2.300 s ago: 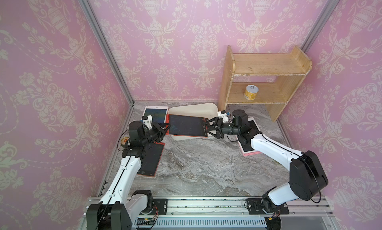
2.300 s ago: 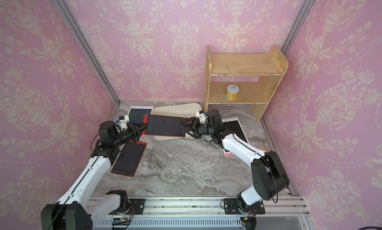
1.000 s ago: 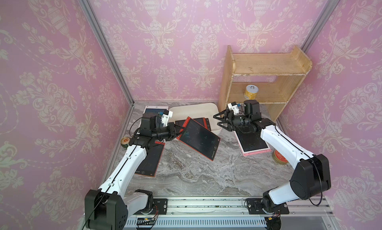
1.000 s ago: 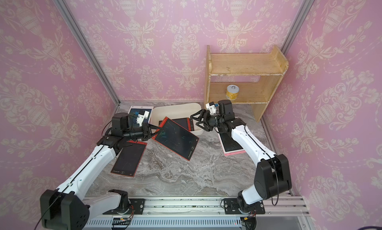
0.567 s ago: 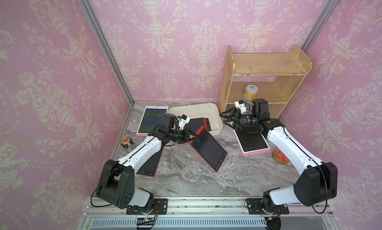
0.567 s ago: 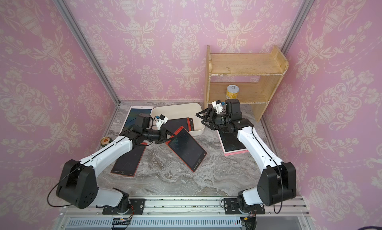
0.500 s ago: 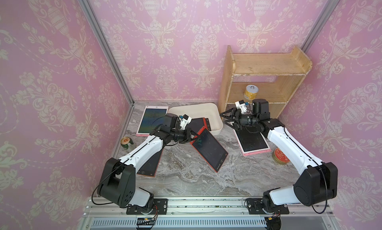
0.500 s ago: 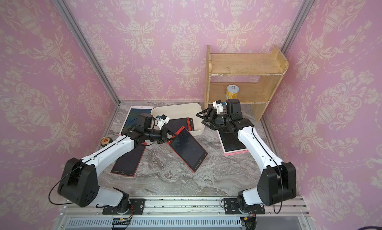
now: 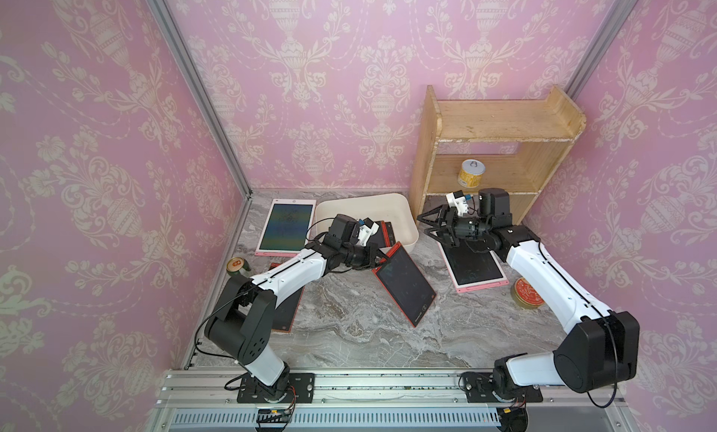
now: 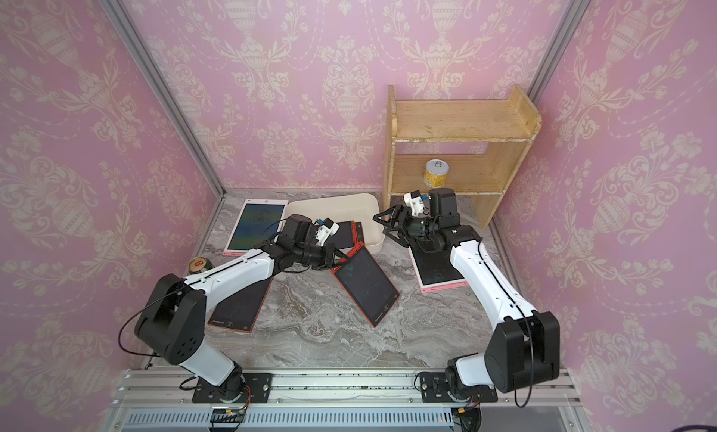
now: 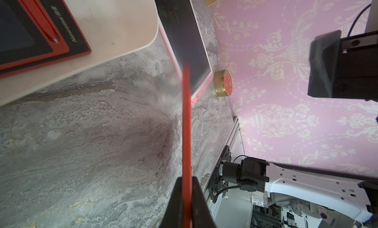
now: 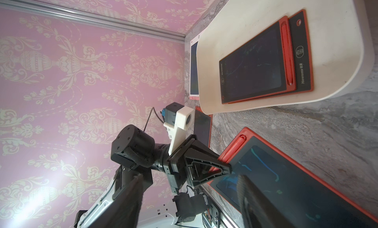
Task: Take out the writing tablet from the storage box
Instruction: Place the writing tablet at the center of the board.
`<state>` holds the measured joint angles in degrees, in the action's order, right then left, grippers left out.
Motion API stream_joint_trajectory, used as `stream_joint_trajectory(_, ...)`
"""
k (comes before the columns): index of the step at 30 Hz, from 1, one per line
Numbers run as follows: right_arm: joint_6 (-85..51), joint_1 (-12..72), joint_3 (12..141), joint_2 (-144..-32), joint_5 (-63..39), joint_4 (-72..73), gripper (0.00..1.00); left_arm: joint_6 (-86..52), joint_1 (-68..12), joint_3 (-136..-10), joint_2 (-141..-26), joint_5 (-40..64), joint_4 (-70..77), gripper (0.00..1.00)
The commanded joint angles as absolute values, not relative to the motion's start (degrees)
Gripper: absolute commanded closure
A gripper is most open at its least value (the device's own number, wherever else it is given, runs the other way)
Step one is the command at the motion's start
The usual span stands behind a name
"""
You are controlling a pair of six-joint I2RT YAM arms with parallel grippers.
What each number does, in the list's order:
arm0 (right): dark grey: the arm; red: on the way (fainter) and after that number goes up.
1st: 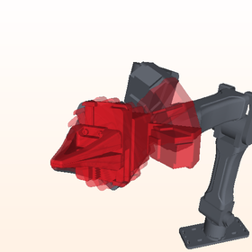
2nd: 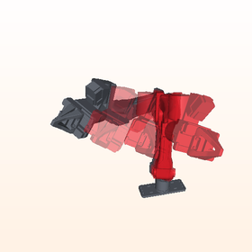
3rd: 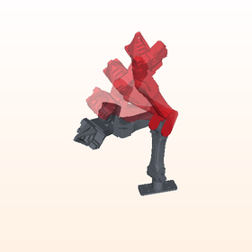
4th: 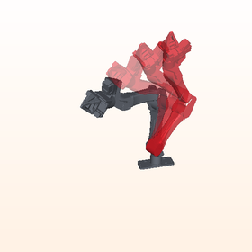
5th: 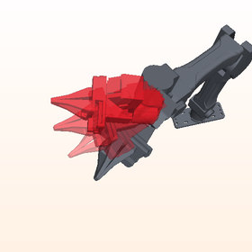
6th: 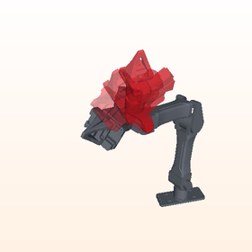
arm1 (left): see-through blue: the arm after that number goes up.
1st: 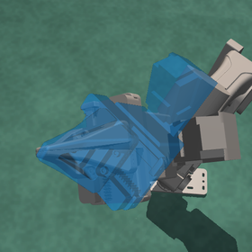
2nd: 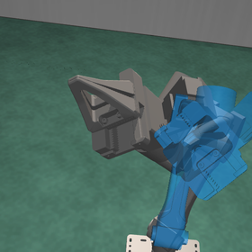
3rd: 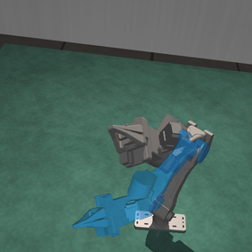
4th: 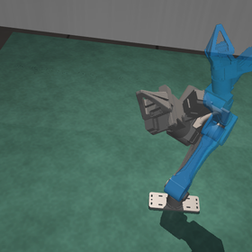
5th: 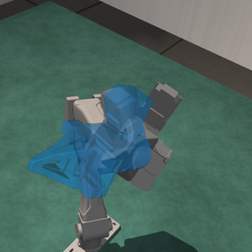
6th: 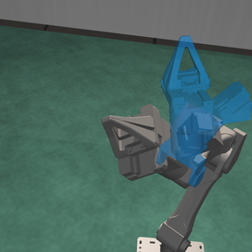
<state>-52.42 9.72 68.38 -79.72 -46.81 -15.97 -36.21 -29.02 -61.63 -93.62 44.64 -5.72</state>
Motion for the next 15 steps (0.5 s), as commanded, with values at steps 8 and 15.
stream_joint_trajectory(8, -50.4, 8.2, 64.2, -76.9, -48.2, -17.2, 0.26, -31.5, -32.9, -67.7, -98.7, 44.2, -5.4, 1.00)
stream_joint_trajectory(15, -50.4, 7.3, 63.6, -76.5, -48.5, -17.2, 0.26, -27.6, -34.8, -70.2, -101.1, 44.7, -9.7, 1.00)
